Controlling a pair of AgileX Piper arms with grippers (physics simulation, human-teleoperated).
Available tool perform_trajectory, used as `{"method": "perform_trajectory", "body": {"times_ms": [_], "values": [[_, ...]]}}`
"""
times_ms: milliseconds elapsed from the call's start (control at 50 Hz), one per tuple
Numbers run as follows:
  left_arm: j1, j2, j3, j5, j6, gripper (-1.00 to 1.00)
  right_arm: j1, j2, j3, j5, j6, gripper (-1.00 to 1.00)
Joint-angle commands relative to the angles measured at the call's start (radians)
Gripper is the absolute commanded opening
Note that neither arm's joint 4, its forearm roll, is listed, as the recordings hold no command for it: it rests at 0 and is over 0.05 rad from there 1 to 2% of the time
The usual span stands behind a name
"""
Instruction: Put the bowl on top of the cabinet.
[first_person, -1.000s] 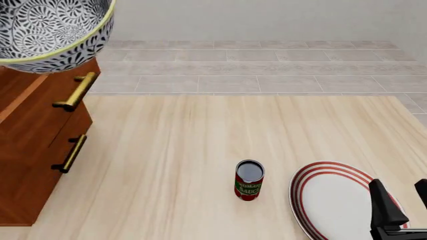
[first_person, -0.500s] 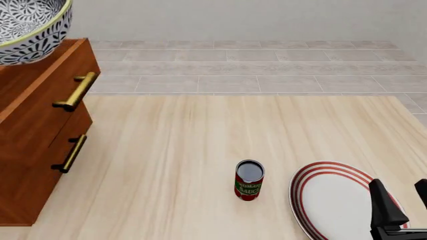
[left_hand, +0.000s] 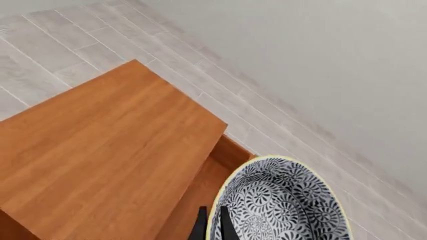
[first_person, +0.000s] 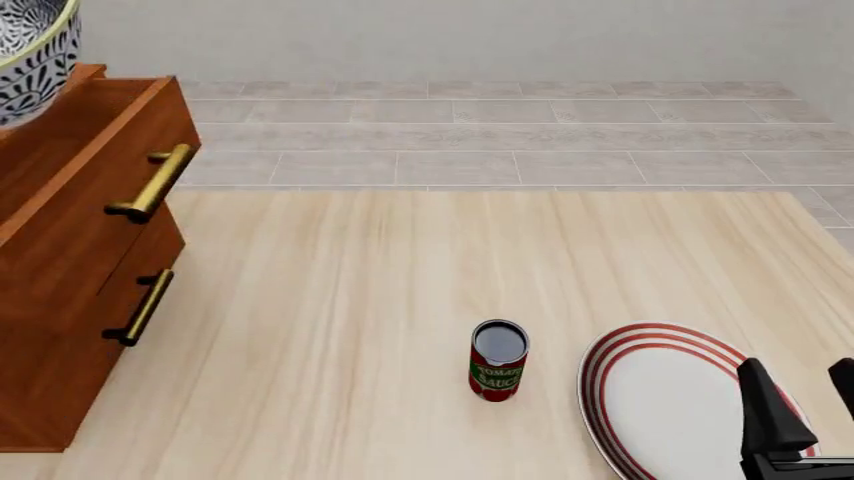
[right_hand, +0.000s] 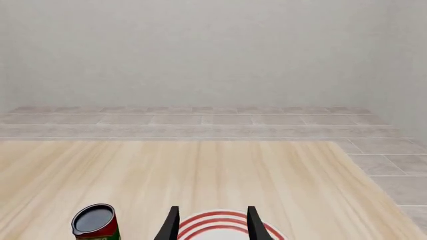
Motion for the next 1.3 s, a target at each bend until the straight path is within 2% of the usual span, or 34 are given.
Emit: {"method": "perform_trajectory", "body": {"times_ms": [20,300,360,380,600,620,660,700,900,1300], "values": [[0.051,0.01,0.005,-0.011,-0.028,-1.0,0.0,0.0,0.0,0.0,0.001,1.0],[0.101,0.022,0.014,-0.024,-0.056,-1.0,0.0,0.0,0.0,0.0,0.001,1.0],[0.117,0.023,0.017,-0.027,-0.068,-1.0,0.001,0.0,0.0,0.001,0.0,1.0],[0.132,0.022,0.026,-0.03,-0.098,-1.0,0.001,0.0,0.0,0.0,-0.001,1.0],[0.178,0.033,0.027,-0.044,-0.101,-1.0,0.001,0.0,0.0,0.002,-0.003,1.0],[0.191,0.036,0.007,-0.044,-0.072,-1.0,0.001,0.0,0.0,0.001,-0.003,1.0],[0.193,0.037,0.025,-0.05,-0.108,-1.0,0.003,0.0,0.0,0.002,-0.005,1.0],[0.196,0.044,0.016,-0.05,-0.09,-1.0,0.004,0.0,0.0,0.002,-0.007,1.0],[0.24,0.064,0.006,-0.053,-0.088,-1.0,0.004,0.0,0.0,0.002,-0.008,1.0],[0.303,0.099,0.0,-0.066,-0.109,-1.0,0.005,0.0,0.0,0.003,-0.008,1.0]]}}
